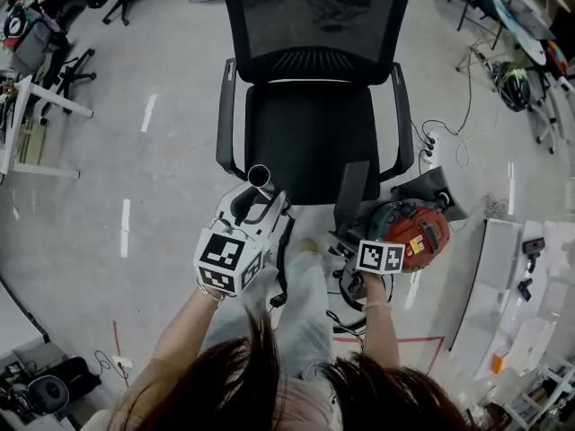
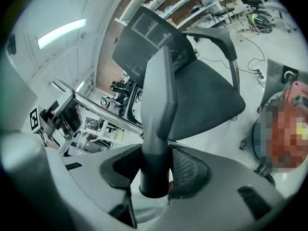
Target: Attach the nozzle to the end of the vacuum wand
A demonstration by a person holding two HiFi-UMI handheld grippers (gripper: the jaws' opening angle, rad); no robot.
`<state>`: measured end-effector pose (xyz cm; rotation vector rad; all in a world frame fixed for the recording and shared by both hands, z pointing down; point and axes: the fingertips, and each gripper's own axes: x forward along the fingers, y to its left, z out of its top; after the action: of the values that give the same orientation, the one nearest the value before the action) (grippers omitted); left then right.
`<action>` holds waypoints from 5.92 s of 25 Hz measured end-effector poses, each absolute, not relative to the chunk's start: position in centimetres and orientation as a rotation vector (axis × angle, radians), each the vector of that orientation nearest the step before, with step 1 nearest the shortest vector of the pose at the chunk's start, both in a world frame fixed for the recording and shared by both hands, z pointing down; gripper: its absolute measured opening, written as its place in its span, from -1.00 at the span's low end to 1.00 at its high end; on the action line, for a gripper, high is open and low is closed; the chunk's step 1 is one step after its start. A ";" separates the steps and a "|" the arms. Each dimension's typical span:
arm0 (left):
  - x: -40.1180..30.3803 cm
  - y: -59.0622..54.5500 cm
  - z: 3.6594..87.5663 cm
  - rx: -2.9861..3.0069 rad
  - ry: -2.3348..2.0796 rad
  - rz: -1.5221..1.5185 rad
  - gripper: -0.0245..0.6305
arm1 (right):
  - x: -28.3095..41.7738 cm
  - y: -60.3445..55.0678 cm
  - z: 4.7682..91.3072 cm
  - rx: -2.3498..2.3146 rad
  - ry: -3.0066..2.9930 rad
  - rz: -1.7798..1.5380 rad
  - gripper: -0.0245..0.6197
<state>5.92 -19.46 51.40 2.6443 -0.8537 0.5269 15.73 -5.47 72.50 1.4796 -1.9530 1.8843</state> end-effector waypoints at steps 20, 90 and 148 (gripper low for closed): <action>5.2 -17.9 50.6 2.630 -0.851 0.566 -0.45 | 13.8 -6.7 63.2 1.514 -2.062 1.855 -0.35; 3.7 -6.8 49.0 2.820 -0.740 0.667 -0.48 | 8.0 -9.1 34.8 1.747 -2.822 0.833 -0.35; 6.8 -6.5 49.6 2.899 -0.616 0.707 -0.47 | 4.3 -7.5 34.4 1.943 -2.633 -0.003 -0.35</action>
<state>6.83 -6.53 49.61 2.8992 -0.6163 0.7075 4.29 -7.45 34.45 1.9430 -2.6333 -0.0027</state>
